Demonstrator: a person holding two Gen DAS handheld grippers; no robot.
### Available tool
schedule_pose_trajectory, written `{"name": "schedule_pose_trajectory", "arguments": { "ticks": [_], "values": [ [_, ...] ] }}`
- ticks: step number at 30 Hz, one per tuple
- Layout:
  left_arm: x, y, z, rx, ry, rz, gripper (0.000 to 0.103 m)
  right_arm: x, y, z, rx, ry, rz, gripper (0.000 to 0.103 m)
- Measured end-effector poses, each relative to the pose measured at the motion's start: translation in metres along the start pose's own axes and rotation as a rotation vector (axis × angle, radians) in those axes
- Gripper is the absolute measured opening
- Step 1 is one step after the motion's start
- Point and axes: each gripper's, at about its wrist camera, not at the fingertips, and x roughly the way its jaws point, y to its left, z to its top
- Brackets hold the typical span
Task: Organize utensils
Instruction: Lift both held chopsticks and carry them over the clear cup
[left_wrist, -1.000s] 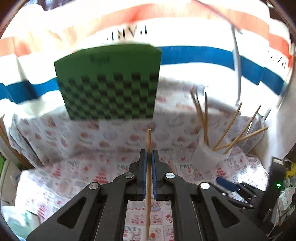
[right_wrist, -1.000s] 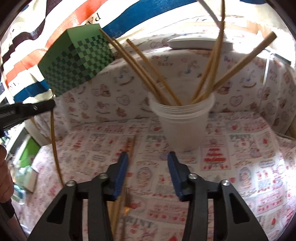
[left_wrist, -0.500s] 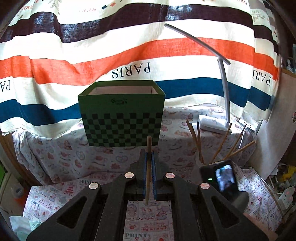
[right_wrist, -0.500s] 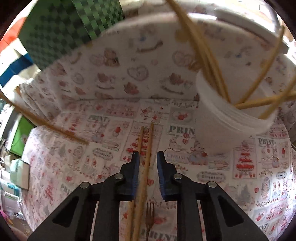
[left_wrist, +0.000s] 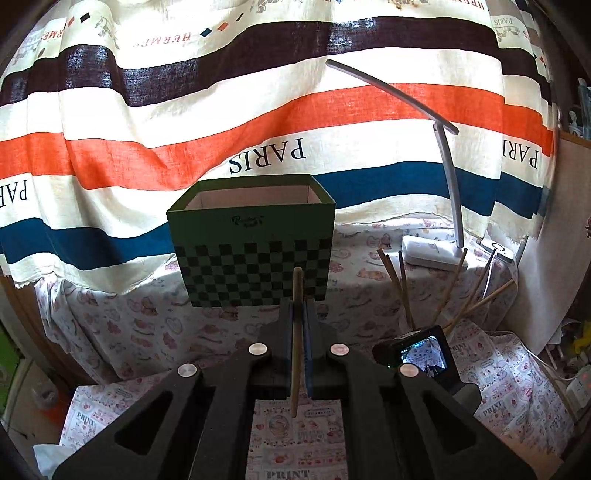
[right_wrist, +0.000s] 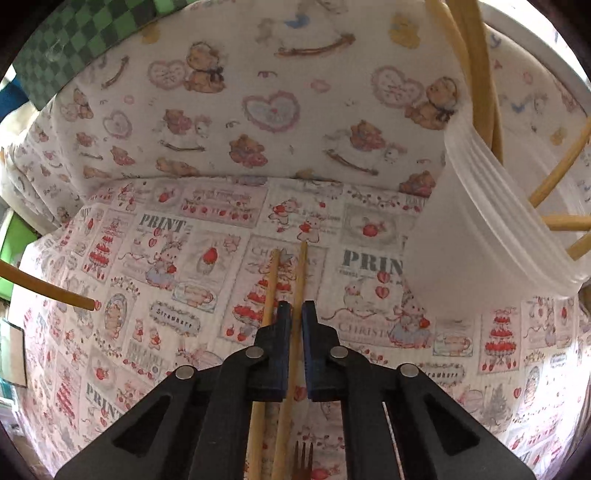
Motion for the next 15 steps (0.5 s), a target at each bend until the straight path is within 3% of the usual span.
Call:
{"name": "schedule_pose_trajectory", "arguments": {
  "ticks": [3, 11, 15],
  "values": [
    [-0.002, 0.000, 0.002, -0.008, 0.001, 0.004, 0.004, -0.012, 0.007, -0.003, 0.007, -0.054, 0.033, 0.006],
    [-0.015, -0.005, 0.007, -0.010, -0.016, 0.003, 0.004, -0.131, 0.018, -0.022, -0.058, -0.406, 0.110, 0.006],
    [-0.019, -0.010, 0.010, -0.008, -0.018, -0.001, 0.004, -0.183, 0.019, -0.034, -0.080, -0.547, 0.099, 0.006]
  ]
}}
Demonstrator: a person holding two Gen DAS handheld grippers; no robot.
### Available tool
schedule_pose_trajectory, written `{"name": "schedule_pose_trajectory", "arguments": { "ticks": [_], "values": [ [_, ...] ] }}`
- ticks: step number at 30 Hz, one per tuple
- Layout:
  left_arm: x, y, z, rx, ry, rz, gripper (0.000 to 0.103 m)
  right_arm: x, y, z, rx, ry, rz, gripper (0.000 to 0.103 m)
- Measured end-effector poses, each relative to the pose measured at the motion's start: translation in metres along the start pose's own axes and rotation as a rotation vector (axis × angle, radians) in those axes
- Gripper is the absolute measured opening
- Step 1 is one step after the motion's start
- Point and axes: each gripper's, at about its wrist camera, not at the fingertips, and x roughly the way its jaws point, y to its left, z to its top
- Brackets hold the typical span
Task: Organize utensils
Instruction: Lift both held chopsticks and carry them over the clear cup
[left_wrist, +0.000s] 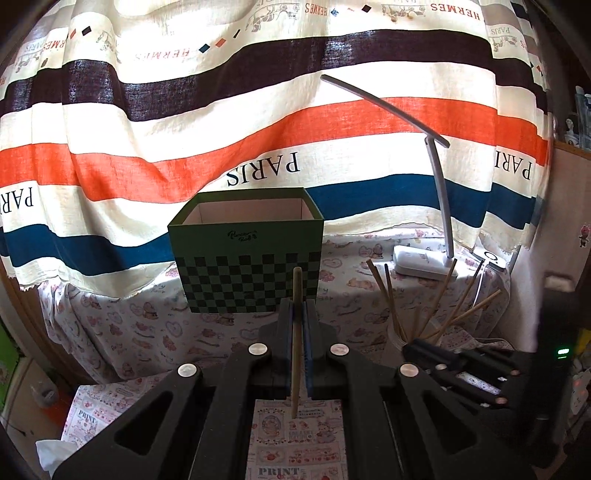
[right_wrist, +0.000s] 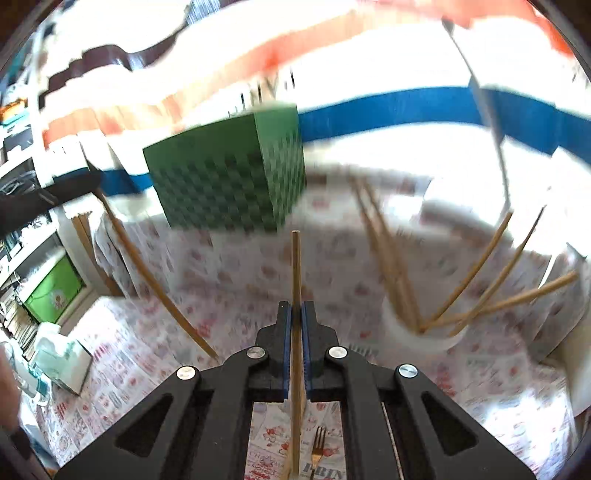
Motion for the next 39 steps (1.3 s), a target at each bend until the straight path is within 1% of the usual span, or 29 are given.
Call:
{"name": "schedule_pose_trajectory", "arguments": {
  "ticks": [3, 6, 10, 15, 21, 24, 29, 33, 37, 39],
  "values": [
    [0.001, -0.003, 0.003, -0.006, 0.009, -0.003, 0.004, -0.028, -0.003, 0.009, -0.022, -0.065, -0.014, 0.006],
    [0.003, -0.004, 0.006, -0.018, 0.010, -0.011, 0.004, -0.048, -0.004, 0.014, -0.043, -0.122, -0.045, 0.006],
    [0.007, -0.010, 0.008, -0.014, 0.004, -0.025, 0.004, -0.072, -0.017, 0.020, -0.051, -0.181, -0.048, 0.006],
    [0.010, -0.025, 0.012, 0.004, -0.014, -0.050, 0.004, -0.095, -0.034, 0.026, -0.027, -0.262, -0.067, 0.006],
    [0.016, -0.054, 0.026, 0.040, -0.024, -0.077, 0.004, -0.116, -0.063, 0.032, 0.024, -0.358, -0.097, 0.006],
    [0.018, -0.069, 0.033, 0.046, -0.046, -0.102, 0.004, -0.121, -0.078, 0.038, 0.063, -0.391, -0.112, 0.006],
    [0.026, -0.095, 0.044, 0.047, -0.094, -0.174, 0.004, -0.119, -0.107, 0.045, 0.132, -0.437, -0.129, 0.006],
    [0.035, -0.108, 0.054, 0.011, -0.111, -0.222, 0.004, -0.108, -0.126, 0.044, 0.175, -0.434, -0.143, 0.006],
    [0.039, -0.120, 0.059, 0.011, -0.154, -0.238, 0.004, -0.098, -0.138, 0.044, 0.188, -0.416, -0.146, 0.006],
    [0.045, -0.124, 0.059, 0.008, -0.158, -0.247, 0.004, -0.096, -0.143, 0.043, 0.196, -0.427, -0.146, 0.006]
  ]
}}
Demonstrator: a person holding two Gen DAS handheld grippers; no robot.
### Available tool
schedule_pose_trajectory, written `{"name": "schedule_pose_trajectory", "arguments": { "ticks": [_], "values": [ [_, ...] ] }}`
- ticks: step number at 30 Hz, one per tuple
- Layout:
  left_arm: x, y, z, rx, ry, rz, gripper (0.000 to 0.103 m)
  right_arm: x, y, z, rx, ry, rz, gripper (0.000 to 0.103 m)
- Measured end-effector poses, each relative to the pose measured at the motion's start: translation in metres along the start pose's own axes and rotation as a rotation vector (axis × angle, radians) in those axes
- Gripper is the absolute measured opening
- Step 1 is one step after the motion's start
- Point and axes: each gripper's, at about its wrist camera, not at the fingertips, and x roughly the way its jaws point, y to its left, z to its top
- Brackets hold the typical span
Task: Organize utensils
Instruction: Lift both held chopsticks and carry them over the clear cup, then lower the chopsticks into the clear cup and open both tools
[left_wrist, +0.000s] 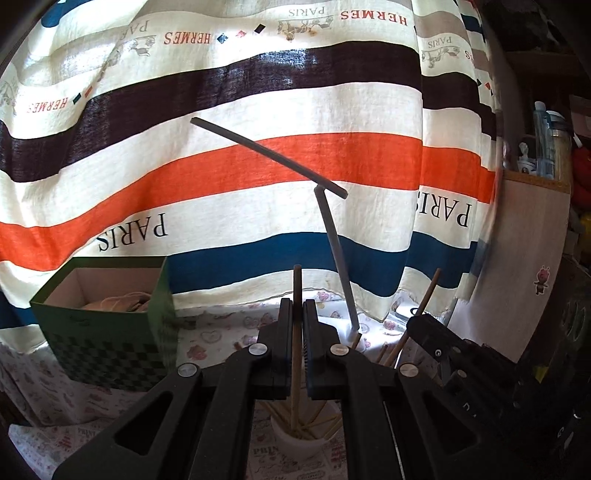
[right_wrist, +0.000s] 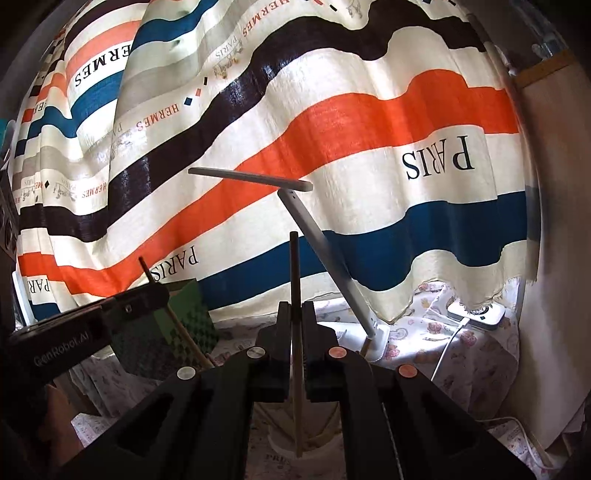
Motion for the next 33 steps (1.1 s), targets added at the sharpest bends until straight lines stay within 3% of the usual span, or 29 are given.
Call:
{"name": "schedule_pose_trajectory", "arguments": {
  "ticks": [5, 21, 33],
  "values": [
    [0.022, 0.000, -0.010, -0.009, 0.025, 0.011, 0.004, 0.003, -0.006, -0.002, 0.018, -0.053, 0.009, 0.006],
    [0.059, 0.020, -0.048, -0.015, 0.119, 0.027, 0.004, 0.054, -0.013, -0.019, 0.003, 0.178, -0.056, 0.006],
    [0.087, 0.037, -0.063, -0.030, 0.153, 0.042, 0.005, 0.078, -0.027, -0.031, 0.068, 0.304, -0.010, 0.006]
  ]
}}
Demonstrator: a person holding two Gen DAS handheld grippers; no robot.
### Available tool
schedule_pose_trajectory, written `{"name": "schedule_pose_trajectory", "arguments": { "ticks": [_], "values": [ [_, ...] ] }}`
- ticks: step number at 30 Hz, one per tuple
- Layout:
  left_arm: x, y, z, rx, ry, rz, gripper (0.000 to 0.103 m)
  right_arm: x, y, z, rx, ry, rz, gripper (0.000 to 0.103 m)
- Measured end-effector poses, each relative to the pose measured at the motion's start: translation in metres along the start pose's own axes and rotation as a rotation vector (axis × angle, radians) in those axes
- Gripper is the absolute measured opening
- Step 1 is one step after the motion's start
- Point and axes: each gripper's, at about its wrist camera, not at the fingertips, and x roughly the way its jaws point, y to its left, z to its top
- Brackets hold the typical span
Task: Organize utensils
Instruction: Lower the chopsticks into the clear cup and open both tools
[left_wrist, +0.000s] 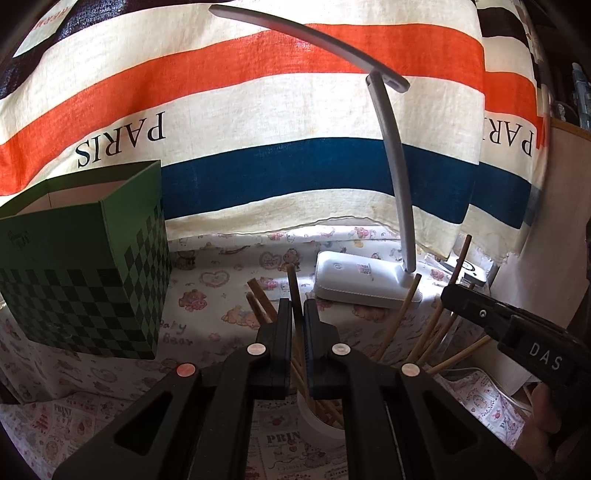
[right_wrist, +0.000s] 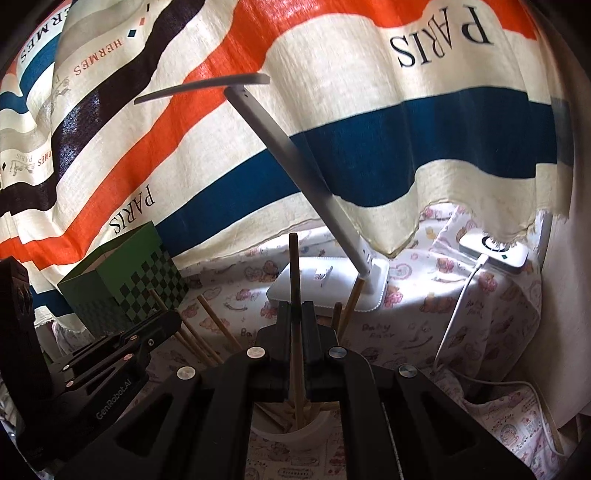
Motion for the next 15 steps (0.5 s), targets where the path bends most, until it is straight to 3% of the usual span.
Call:
{"name": "schedule_pose_trajectory", "arguments": {
  "ticks": [9, 15],
  "values": [
    [-0.002, -0.005, -0.007, 0.034, -0.020, 0.008, 0.006, 0.016, -0.002, -0.005, 0.014, 0.071, 0.011, 0.006],
    [-0.015, 0.001, -0.006, 0.036, -0.015, 0.029, 0.015, 0.012, -0.004, -0.002, 0.011, 0.055, -0.003, 0.006]
  ]
}}
